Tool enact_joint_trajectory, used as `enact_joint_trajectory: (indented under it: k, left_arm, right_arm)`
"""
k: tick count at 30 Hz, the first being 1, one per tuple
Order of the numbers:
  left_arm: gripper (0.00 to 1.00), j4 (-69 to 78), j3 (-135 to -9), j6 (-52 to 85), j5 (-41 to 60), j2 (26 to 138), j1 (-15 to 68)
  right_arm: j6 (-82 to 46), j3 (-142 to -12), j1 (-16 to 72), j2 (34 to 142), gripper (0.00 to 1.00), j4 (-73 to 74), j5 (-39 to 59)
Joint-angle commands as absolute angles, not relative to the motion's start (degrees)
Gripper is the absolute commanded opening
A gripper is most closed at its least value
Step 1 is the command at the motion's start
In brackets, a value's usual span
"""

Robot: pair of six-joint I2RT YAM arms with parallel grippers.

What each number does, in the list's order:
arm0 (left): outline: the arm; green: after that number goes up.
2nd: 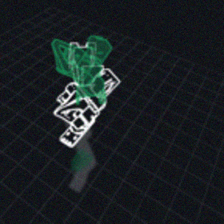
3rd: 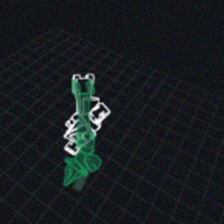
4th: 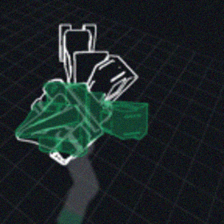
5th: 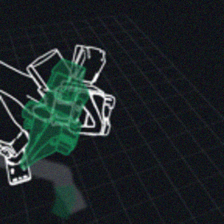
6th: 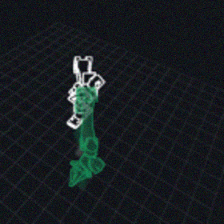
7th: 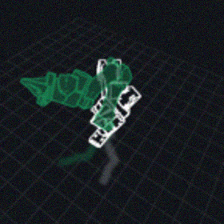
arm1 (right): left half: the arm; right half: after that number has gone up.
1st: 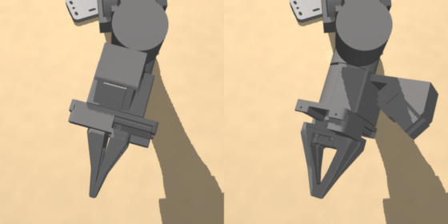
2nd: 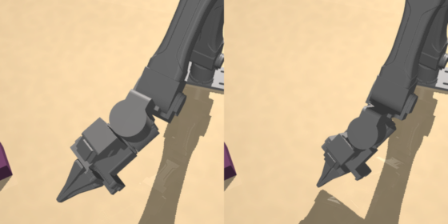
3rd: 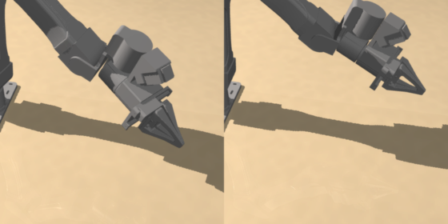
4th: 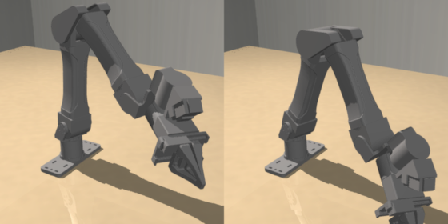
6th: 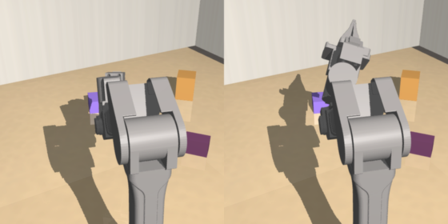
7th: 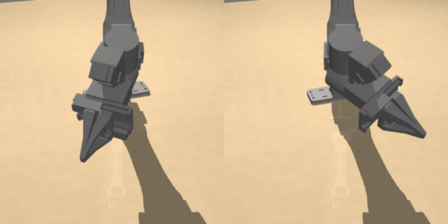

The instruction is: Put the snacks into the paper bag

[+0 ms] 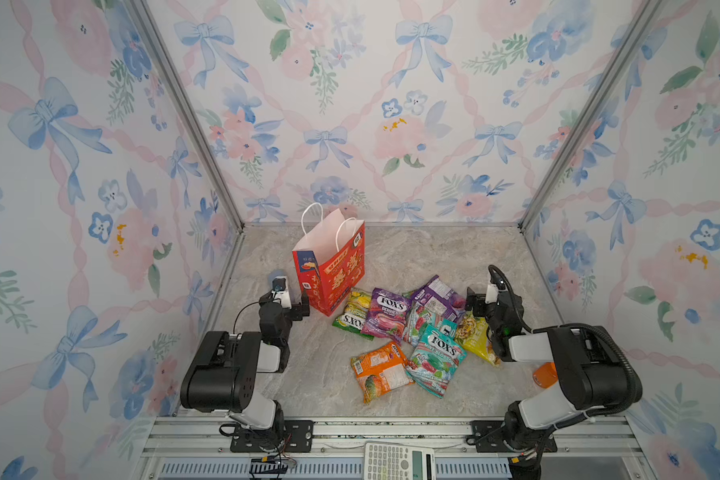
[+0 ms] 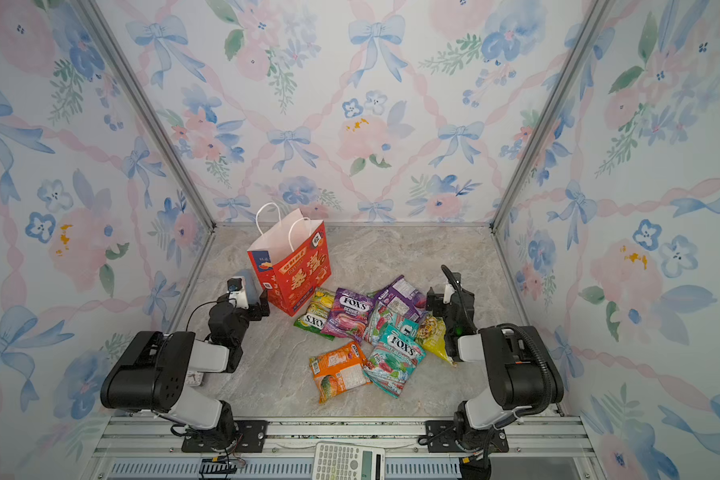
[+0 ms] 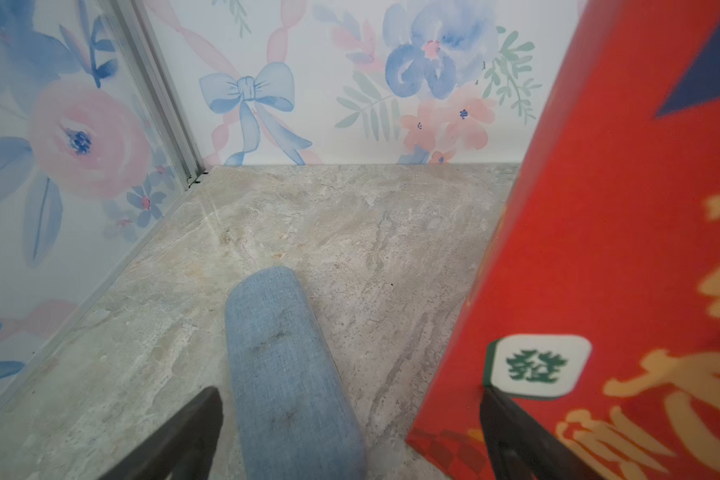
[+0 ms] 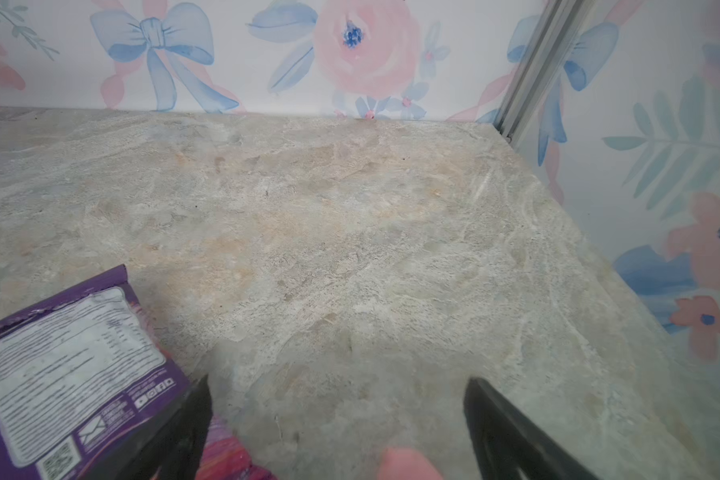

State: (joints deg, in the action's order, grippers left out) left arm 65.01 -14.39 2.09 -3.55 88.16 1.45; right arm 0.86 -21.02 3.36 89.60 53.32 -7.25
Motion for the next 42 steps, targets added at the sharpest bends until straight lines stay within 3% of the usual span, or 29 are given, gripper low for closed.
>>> enact_joint_trajectory:
  k: [1,28,31,35,40,42]
  left_arm:
    - [0.98,64.16,-15.23,1.32,-3.16,88.44,1.33]
    - [0.98,64.12,-15.21,1.19,-2.98,88.11,1.38]
    - [0.98,60.89,-16.03,-0.04,-2.55,85.81,2.20]
    - [0.98,51.42,-17.72,0.92,-6.30,79.27,3.95]
    - [0.98,43.32,-15.92,9.47,-11.71,66.11,4.75]
    - [0.98,42.36,-13.82,18.71,-16.54,59.03,4.56]
  right_arm:
    - [0.09,-22.20,2.70,89.03,0.96,52.87,-6.52]
    - [-0.63,-21.96,2.91,87.93,0.96,52.64,-8.75]
    - [-0.49,-24.51,3.42,83.55,0.96,44.59,-10.84]
    - [-4.50,-34.14,5.87,75.86,0.96,23.33,-20.24]
    - [-20.75,-44.37,5.75,71.55,0.97,5.62,-15.98]
    - [-21.61,-41.71,3.96,72.53,0.97,7.12,-12.70]
